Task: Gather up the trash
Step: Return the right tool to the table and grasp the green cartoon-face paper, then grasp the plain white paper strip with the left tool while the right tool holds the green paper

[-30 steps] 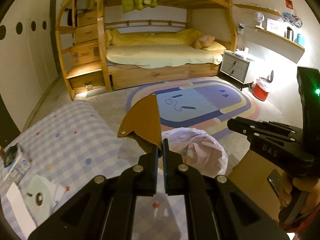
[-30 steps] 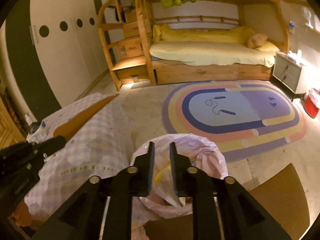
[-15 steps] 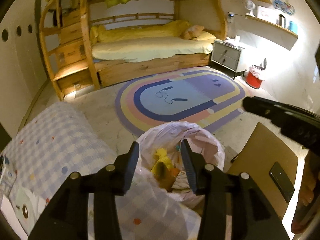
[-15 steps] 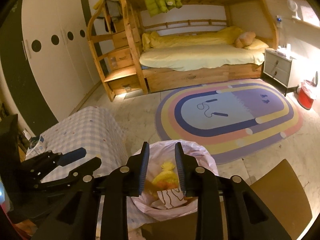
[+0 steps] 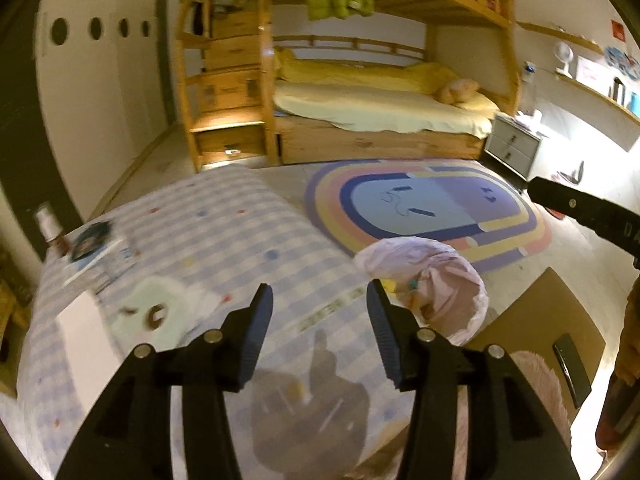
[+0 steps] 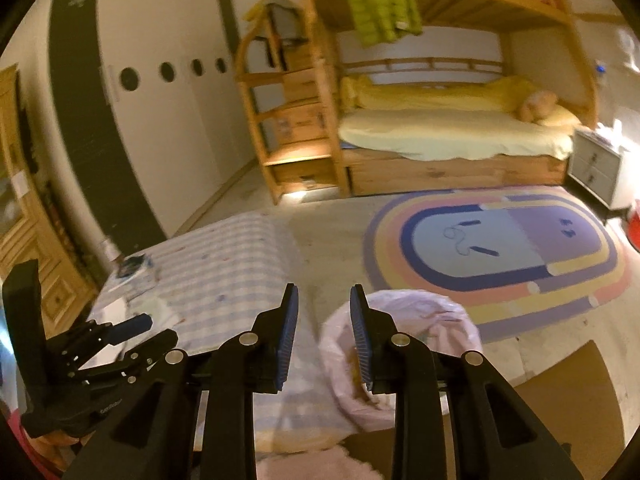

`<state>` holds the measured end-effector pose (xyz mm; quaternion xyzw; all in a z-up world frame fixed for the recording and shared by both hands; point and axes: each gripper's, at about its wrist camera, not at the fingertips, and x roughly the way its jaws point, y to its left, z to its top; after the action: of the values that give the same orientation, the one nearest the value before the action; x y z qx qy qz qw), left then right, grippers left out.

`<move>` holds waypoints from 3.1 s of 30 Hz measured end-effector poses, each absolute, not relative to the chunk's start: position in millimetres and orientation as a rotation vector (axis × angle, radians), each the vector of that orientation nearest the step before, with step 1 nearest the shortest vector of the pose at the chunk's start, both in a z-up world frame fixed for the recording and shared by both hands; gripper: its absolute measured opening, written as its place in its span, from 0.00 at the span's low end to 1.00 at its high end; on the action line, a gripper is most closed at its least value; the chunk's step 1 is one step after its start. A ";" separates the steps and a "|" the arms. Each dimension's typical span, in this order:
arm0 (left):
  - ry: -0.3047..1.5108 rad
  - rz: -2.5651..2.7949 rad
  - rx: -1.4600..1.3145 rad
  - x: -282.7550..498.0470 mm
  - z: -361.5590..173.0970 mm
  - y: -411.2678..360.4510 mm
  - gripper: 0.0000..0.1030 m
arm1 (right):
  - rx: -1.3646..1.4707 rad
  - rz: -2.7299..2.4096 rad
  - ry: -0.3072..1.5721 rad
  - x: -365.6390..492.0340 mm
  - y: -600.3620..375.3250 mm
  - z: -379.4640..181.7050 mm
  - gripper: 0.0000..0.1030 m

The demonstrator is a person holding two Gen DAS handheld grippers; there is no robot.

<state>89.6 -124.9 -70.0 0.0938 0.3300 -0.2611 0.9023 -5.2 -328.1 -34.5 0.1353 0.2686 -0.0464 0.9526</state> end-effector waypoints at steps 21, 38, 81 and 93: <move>0.669 -0.114 0.028 73.5 -65.4 50.9 0.60 | 0.112 0.194 0.667 45.8 -189.9 -48.7 0.45; 0.727 0.030 -0.007 103.2 -87.8 102.0 0.62 | 0.065 0.299 0.808 148.5 -124.7 -105.5 0.55; 0.896 0.039 -0.011 125.9 -133.4 25.1 0.90 | 0.096 0.187 0.607 83.8 -188.1 -52.8 0.03; 0.912 0.095 -0.014 131.5 -137.3 22.6 0.70 | 0.070 0.184 0.597 71.2 -187.2 -51.4 0.03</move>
<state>131.5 22.6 -137.3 -0.0068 0.4404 0.0458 0.8966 71.2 -187.2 -51.4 0.0342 0.2935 0.0903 0.9511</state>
